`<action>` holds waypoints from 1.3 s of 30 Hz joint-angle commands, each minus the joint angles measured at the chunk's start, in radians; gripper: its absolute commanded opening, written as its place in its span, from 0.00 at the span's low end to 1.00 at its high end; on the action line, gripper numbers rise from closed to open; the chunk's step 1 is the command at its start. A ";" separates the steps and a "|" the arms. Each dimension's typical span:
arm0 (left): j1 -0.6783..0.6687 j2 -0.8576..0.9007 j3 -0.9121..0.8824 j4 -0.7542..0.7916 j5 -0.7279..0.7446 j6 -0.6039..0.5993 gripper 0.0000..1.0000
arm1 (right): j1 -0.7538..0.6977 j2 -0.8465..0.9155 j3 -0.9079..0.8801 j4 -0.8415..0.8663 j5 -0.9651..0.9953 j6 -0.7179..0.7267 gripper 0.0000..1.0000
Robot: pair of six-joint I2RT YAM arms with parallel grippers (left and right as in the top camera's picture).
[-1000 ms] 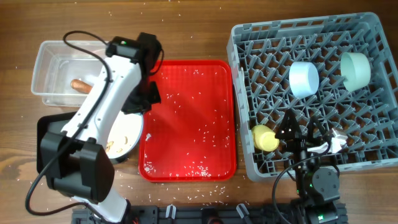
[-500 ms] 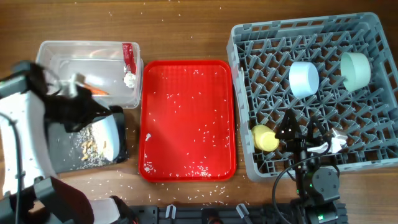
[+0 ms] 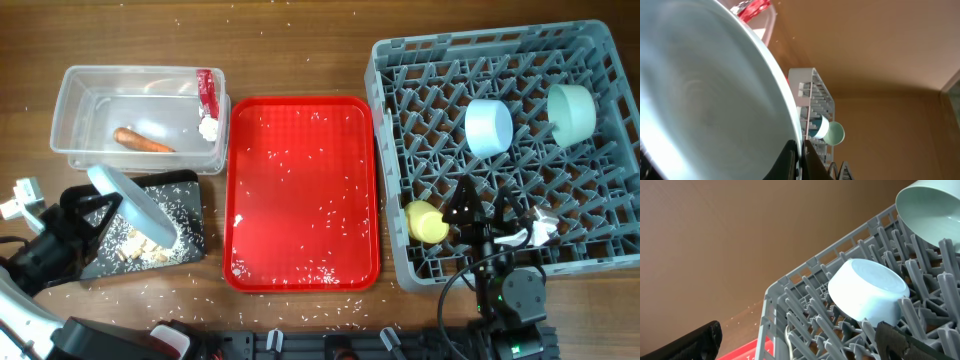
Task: Sort waste into correct bins and load items into the dishwasher rack
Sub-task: 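Carry the white plate to the dish rack and set it upright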
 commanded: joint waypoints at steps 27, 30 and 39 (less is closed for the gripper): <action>-1.667 0.401 0.071 2.255 -0.718 -2.096 0.04 | -0.006 -0.002 -0.001 0.004 0.009 0.008 1.00; -1.659 0.426 0.071 2.201 -0.799 -2.104 0.08 | -0.006 -0.002 -0.001 0.004 0.009 0.008 1.00; -1.563 0.268 0.071 1.781 -0.752 -1.641 1.00 | -0.006 -0.002 -0.001 0.004 0.009 0.008 1.00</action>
